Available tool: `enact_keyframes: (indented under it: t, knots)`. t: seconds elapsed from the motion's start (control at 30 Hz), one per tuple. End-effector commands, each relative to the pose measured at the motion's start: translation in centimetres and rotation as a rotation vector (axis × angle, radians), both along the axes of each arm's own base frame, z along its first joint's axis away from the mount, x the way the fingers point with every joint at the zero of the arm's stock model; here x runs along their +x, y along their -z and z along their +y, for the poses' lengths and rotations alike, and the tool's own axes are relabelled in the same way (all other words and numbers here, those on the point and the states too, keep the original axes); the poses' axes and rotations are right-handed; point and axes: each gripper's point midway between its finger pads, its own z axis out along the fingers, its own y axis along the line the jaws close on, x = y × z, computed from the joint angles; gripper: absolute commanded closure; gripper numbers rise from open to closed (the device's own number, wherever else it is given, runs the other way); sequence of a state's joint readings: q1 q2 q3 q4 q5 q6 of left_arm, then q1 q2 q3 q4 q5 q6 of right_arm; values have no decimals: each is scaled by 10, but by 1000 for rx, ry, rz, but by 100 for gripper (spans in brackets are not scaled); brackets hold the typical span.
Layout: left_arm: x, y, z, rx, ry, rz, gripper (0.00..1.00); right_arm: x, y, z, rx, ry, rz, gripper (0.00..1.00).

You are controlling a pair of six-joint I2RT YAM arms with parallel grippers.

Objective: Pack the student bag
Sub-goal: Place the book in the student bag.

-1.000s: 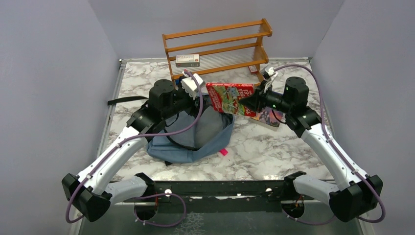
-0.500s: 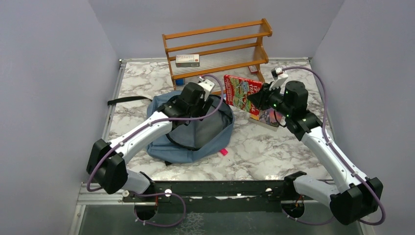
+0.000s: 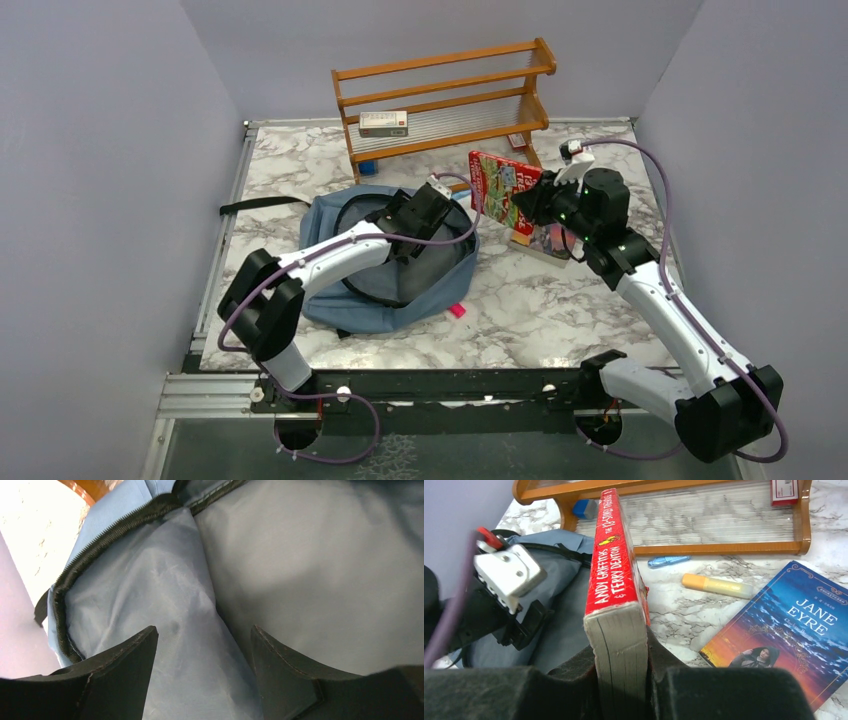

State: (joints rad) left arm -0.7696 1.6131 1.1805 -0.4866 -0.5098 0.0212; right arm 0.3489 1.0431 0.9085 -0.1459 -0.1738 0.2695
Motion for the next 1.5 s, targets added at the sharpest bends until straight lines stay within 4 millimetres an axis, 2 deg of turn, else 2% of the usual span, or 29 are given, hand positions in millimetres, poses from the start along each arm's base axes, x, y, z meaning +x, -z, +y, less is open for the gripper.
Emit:
enact_keyframes:
  t: [0.0, 0.17, 0.27, 0.43, 0.67, 0.77, 0.83, 1.0, 1.17, 1.3, 1.47]
  knots:
    - [-1, 8, 15, 122, -76, -16, 31, 5, -32, -3, 31, 31, -101, 99]
    - [-11, 26, 20, 114, -107, 21, 33, 2, -26, -5, 35, 37, -89, 99]
    - [-11, 29, 26, 145, -125, 11, 41, 1, -27, -11, 36, 70, -97, 99]
    - [-9, 32, 32, 192, -134, 2, 48, 0, -40, -16, 46, 97, -127, 99]
    - [-10, 29, 28, 147, -131, -3, 80, -3, -35, -22, 59, 134, -104, 99]
    - [-9, 22, 26, 123, -131, -16, 93, -2, -35, -25, 71, 161, -94, 99]
    - [-8, 14, 25, 106, -135, -34, 98, 0, -34, -22, 81, 159, -74, 99]
    - [-5, -5, 18, 24, -117, -47, 100, 2, -38, -10, 119, 119, -30, 99]
    - [-5, -19, 21, -47, -127, -62, 100, -2, -42, 3, 221, 89, 21, 99]
    - [-4, -40, 27, -134, -151, -106, 100, -6, -38, 22, 338, 27, 102, 99]
    - [-2, -60, 34, -230, -189, -151, 100, -9, -23, 51, 484, -64, 260, 99]
